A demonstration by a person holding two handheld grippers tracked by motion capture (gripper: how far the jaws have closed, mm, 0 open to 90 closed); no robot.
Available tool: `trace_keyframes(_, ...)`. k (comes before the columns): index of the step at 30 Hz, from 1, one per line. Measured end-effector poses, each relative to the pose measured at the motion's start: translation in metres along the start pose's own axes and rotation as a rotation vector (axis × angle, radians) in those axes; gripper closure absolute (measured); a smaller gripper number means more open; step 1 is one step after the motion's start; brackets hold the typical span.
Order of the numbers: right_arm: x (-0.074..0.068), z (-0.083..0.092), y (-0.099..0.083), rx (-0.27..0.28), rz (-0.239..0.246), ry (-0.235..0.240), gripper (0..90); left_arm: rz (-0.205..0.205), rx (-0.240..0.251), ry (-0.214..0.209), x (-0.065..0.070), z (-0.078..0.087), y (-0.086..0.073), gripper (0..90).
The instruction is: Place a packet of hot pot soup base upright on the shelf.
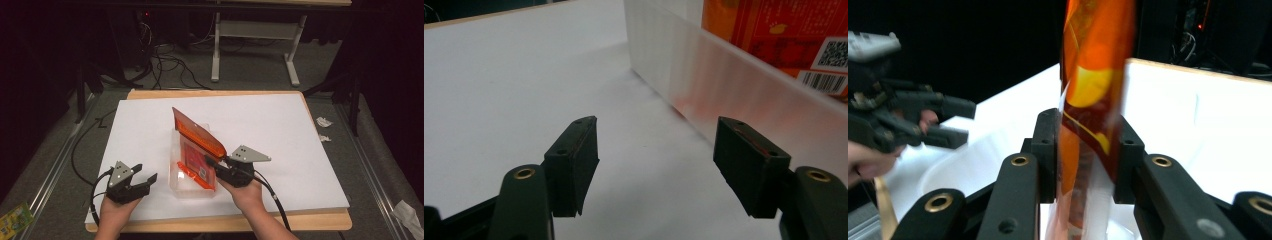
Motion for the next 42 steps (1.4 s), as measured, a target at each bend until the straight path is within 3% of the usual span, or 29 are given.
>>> trace_keyframes(5, -0.004, 0.007, -0.014, 0.024, -0.012, -0.01, 72.0, -0.001, -0.005, -0.004, 0.001, -0.001, 0.0, 34.9)
trace_keyframes(11, -0.003, 0.008, -0.015, 0.029, -0.012, -0.011, 71.7, -0.003, -0.001, -0.004, 0.002, -0.001, 0.0, 34.8)
trace_keyframes(21, -0.001, 0.008, -0.013, -0.014, -0.004, -0.011, 67.5, -0.001, 0.003, -0.01, 0.002, 0.0, 0.0, 34.5)
trace_keyframes(26, 0.0, 0.008, -0.011, -0.033, -0.018, 0.021, 57.0, 0.0, 0.003, -0.01, 0.002, 0.0, 0.0, 34.4)
trace_keyframes(30, 0.002, 0.008, -0.008, -0.045, -0.017, 0.05, 41.9, -0.001, 0.0, -0.012, 0.002, -0.001, 0.0, 34.3)
trace_keyframes(35, 0.006, 0.01, -0.004, -0.034, -0.02, 0.038, 23.3, -0.004, 0.0, -0.012, 0.002, -0.001, 0.0, 34.2)
trace_keyframes(38, 0.008, 0.012, -0.003, -0.034, -0.024, 0.038, 16.8, -0.001, 0.001, -0.013, 0.002, -0.001, 0.0, 33.8)
trace_keyframes(42, 0.009, 0.014, -0.001, -0.03, -0.028, 0.044, 16.0, 0.004, 0.008, -0.015, 0.001, 0.0, 0.001, 33.5)
Point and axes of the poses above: each handheld gripper's, and its own axes: z roughly backward along the jaws, y roughly out of its top, x roughly to its right, the point moved 8 cm from there along -z, roughly forward along the jaws, and after that the axes turned 14 degrees about z, right-handed, at the moved point
